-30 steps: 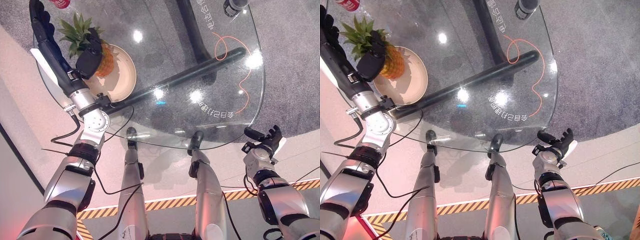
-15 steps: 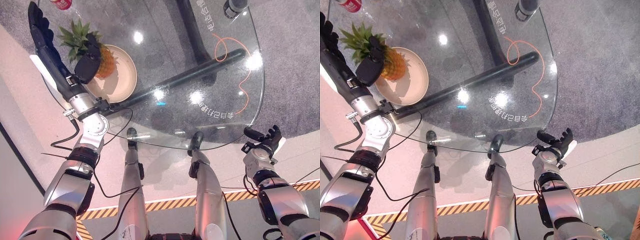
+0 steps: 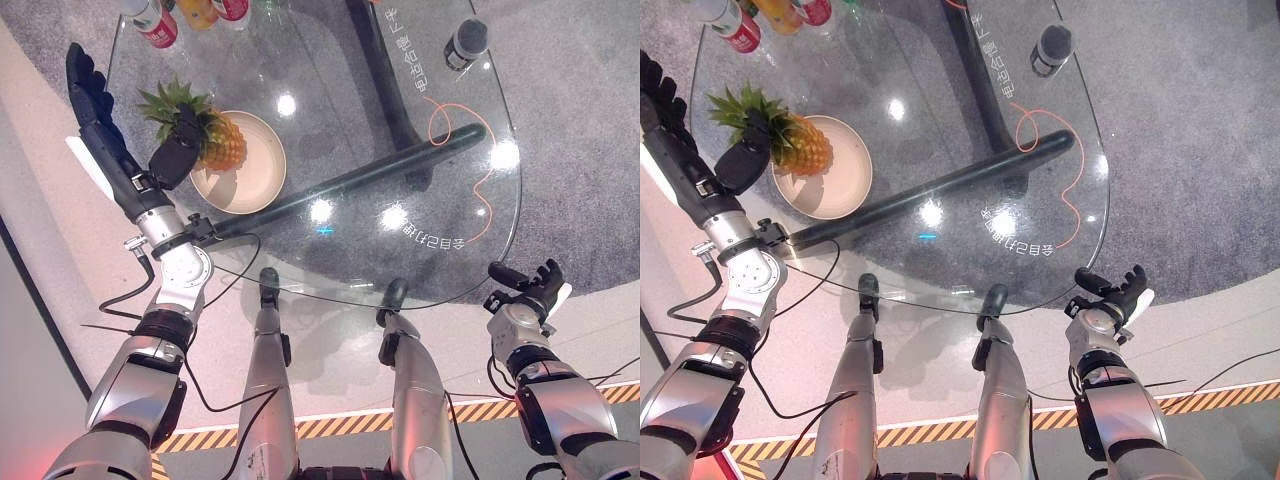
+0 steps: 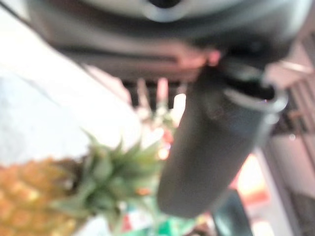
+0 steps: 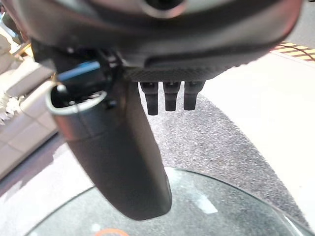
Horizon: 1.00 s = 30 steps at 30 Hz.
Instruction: Pick up the fruit to the plate
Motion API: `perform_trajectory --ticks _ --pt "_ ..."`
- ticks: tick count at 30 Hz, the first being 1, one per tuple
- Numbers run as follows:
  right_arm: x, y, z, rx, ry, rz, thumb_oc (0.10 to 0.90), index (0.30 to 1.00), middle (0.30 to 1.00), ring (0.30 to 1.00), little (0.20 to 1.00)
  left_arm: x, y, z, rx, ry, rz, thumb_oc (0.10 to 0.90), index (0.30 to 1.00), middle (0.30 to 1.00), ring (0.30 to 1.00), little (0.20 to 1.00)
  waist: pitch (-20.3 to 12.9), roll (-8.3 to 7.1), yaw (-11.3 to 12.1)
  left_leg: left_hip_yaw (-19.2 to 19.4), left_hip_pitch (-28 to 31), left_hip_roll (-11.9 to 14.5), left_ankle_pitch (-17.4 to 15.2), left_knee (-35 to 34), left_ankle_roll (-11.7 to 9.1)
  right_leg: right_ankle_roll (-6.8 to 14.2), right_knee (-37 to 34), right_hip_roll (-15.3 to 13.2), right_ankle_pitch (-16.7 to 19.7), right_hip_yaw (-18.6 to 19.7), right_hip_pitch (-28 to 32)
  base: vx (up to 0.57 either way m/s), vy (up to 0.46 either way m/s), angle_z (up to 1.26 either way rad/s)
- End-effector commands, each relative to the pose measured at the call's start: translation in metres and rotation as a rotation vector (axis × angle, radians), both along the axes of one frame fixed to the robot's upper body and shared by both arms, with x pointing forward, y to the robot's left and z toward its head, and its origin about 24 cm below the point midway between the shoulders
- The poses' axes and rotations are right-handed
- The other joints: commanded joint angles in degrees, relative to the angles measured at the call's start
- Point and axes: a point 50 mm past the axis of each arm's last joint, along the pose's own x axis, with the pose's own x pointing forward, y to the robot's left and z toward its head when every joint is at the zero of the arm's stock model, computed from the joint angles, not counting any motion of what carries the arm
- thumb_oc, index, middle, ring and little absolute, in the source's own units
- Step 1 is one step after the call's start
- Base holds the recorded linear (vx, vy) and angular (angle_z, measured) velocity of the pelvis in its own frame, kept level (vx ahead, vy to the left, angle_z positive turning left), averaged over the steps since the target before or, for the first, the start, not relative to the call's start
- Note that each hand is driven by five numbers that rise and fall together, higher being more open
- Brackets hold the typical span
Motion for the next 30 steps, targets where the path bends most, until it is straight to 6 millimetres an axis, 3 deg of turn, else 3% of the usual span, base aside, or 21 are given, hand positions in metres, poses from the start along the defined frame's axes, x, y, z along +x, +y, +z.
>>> perform_trajectory --ticks 1,18,26,30 --pt "-0.021 -0.032 0.000 -0.031 -0.011 -0.123 0.800 0.900 0.900 0.900 0.900 -0.006 -0.001 0.049 -0.019 -0.246 -0.043 0.800 0.900 0.900 0.900 0.900 -1.55 -0.41 1.29 0.13 -0.31 -1.13 -4.59 3.22 3.43 1.53 -0.56 -0.41 1.47 1.20 2.54 0.00 0.000 0.00" --pt "-0.029 -0.036 -0.007 -0.036 0.016 -0.129 0.800 0.900 0.900 0.900 0.900 -0.009 -0.010 0.056 0.014 -0.290 -0.106 0.800 0.900 0.900 0.900 0.900 -1.55 0.39 1.34 1.32 4.97 -1.25 -4.83 1.47 3.44 1.72 -2.20 -1.00 1.16 1.17 7.61 0.00 0.000 0.00" --pt "-0.046 -0.041 -0.021 -0.041 0.050 -0.152 0.800 0.900 0.900 0.900 0.900 -0.016 -0.007 0.064 0.048 -0.314 -0.119 0.800 0.900 0.900 0.900 0.900 -1.55 0.77 1.44 1.91 10.88 -1.40 -4.45 -1.15 3.22 2.19 -4.44 -1.19 1.38 1.49 13.48 0.01 -0.008 0.01" --pt "-0.058 -0.042 -0.032 -0.040 0.076 -0.158 0.800 0.900 0.900 0.900 0.900 -0.017 0.000 0.055 0.030 -0.258 -0.101 0.800 0.900 0.900 0.900 0.900 -2.36 0.97 1.54 2.16 14.07 -1.42 -4.01 -3.09 3.07 2.33 -6.11 -1.35 1.64 1.36 16.76 0.05 -0.016 -0.03"
